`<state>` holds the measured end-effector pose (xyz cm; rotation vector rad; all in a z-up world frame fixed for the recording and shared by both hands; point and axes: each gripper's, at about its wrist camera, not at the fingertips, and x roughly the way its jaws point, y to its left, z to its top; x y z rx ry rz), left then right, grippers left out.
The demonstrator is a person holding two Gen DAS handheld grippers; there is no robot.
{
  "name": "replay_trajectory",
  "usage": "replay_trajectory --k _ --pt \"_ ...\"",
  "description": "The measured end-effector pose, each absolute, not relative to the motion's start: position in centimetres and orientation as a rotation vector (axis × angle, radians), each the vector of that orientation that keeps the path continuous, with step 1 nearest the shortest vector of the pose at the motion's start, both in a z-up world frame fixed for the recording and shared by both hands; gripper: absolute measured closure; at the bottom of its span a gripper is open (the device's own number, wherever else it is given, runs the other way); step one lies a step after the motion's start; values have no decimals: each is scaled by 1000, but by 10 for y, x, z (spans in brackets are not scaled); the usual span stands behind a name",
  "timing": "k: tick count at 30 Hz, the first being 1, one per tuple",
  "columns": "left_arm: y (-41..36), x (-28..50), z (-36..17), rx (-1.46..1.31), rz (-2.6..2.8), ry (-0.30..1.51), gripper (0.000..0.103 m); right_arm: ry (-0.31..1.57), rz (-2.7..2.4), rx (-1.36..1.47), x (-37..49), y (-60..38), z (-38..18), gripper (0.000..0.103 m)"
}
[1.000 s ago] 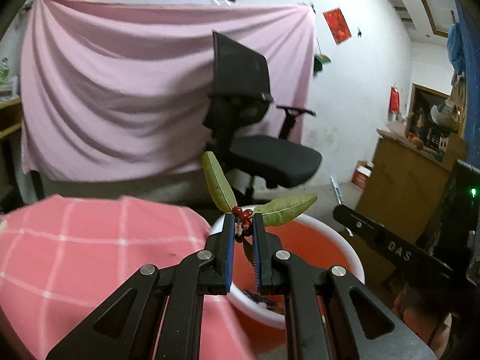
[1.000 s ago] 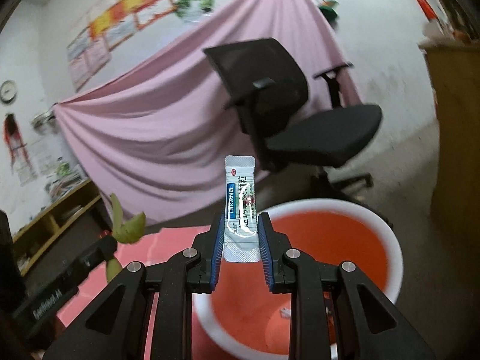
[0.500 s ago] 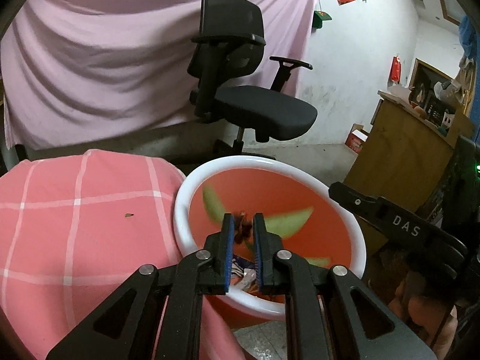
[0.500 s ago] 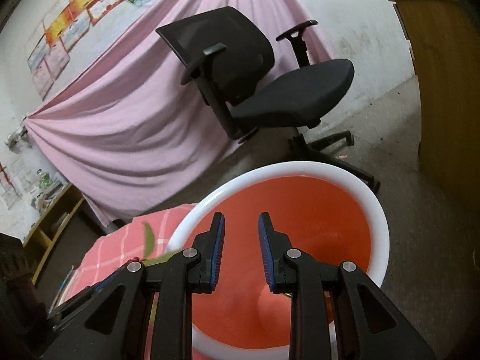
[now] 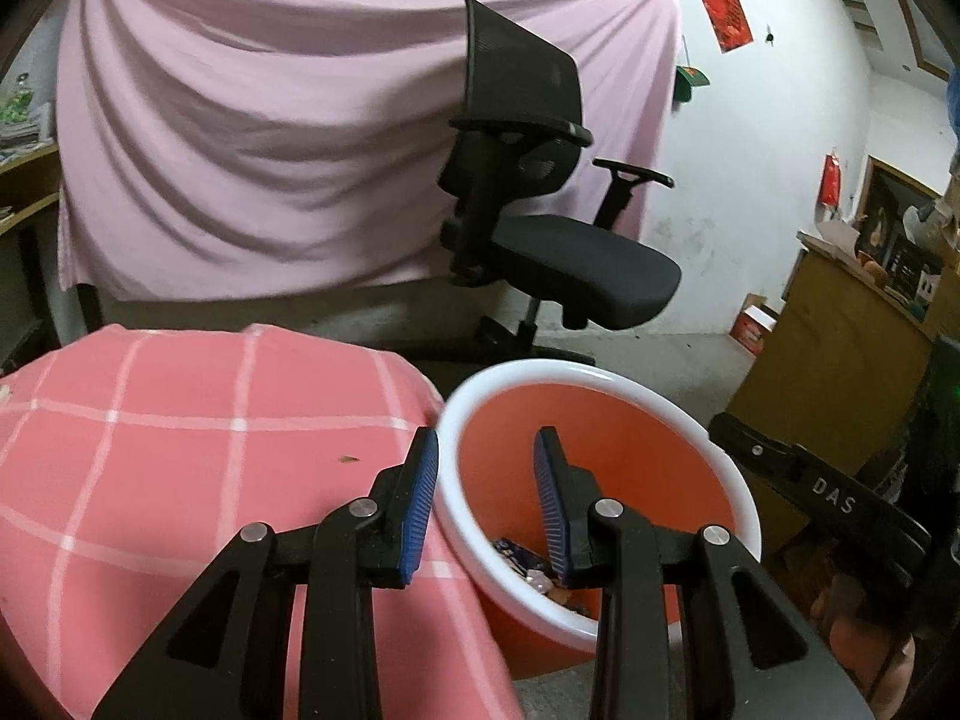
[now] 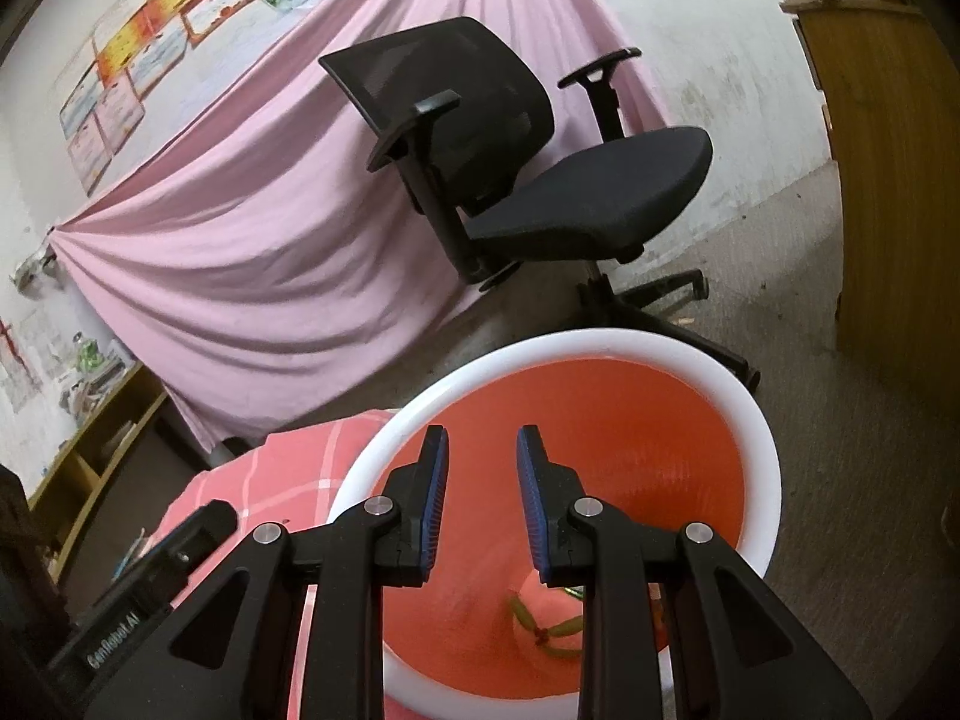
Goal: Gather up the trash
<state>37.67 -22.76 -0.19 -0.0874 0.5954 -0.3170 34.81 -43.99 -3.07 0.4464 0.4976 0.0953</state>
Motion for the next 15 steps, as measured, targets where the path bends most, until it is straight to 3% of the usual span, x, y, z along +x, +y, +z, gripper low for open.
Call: replay_trajectory --k 12,15 --pt "-187 345 22 -78 -254 546 74 429 135 393 329 -410 -5 76" --pt "-174 331 30 -76 -240 521 68 398 146 364 318 -397 5 66"
